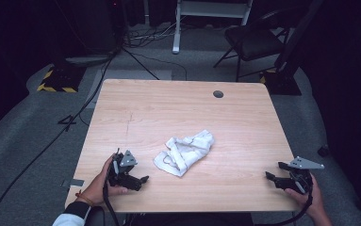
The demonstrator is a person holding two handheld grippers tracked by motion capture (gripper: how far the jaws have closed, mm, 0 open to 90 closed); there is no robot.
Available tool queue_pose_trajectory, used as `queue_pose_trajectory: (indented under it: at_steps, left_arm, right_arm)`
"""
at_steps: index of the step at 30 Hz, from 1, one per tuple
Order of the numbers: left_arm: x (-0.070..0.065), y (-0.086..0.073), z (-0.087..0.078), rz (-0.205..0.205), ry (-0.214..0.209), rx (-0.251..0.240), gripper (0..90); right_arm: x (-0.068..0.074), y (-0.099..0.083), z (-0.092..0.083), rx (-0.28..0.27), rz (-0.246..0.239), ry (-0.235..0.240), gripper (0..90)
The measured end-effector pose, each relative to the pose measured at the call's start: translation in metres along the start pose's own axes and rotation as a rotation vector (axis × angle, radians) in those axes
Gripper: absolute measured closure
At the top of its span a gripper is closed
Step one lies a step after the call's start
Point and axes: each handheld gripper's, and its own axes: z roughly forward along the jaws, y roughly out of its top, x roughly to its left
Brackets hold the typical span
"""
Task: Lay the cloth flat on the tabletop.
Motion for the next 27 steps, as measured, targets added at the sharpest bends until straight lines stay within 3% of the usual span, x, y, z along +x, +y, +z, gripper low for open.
queue_pose_trajectory:
  at_steps: [4,10,12,13,16,17,20,21,22,24,26,27]
  left_arm:
    - [0.0,0.001,0.001,0.02,-0.016,0.0,3.0]
    - [0.003,0.007,0.006,0.03,-0.032,0.002,2.4]
    - [0.003,0.008,0.007,0.033,-0.032,0.003,2.4]
    - [0.005,0.012,0.011,0.045,-0.044,0.003,2.4]
    - [0.006,0.017,0.015,0.057,-0.051,0.002,2.6]
    - [0.007,0.021,0.018,0.061,-0.055,0.002,3.2]
    - [0.005,0.026,0.022,0.06,-0.056,-0.009,5.6]
    - [0.005,0.026,0.022,0.06,-0.056,-0.009,7.8]
    - [0.004,0.029,0.025,0.07,-0.072,-0.025,12.4]
    - [0.002,0.033,0.028,0.075,-0.077,-0.043,23.3]
    - [-0.001,0.039,0.032,0.077,-0.084,-0.048,27.1]
    - [-0.003,0.04,0.034,0.08,-0.087,-0.051,29.1]
  right_arm:
    - [0.0,0.001,0.001,0.005,-0.004,0.005,23.6]
    - [0.0,0.015,0.013,0.046,-0.019,0.006,15.8]
    - [0.001,0.018,0.015,0.052,-0.025,0.008,17.4]
    - [0.003,0.022,0.018,0.047,-0.033,0.021,28.3]
    - [0.005,0.028,0.023,0.033,-0.028,0.044,28.7]
    - [0.008,0.039,0.032,0.018,-0.046,0.078,29.8]
    - [0.018,0.058,0.041,0.017,-0.108,0.105,31.0]
    - [0.018,0.058,0.041,0.017,-0.108,0.105,31.0]
    - [0.031,0.074,0.045,0.006,-0.157,0.107,33.1]
    - [0.046,0.09,0.051,0.006,-0.18,0.129,34.3]
    - [0.063,0.104,0.059,0.004,-0.181,0.176,34.7]
    - [0.08,0.113,0.065,-0.002,-0.223,0.208,34.8]
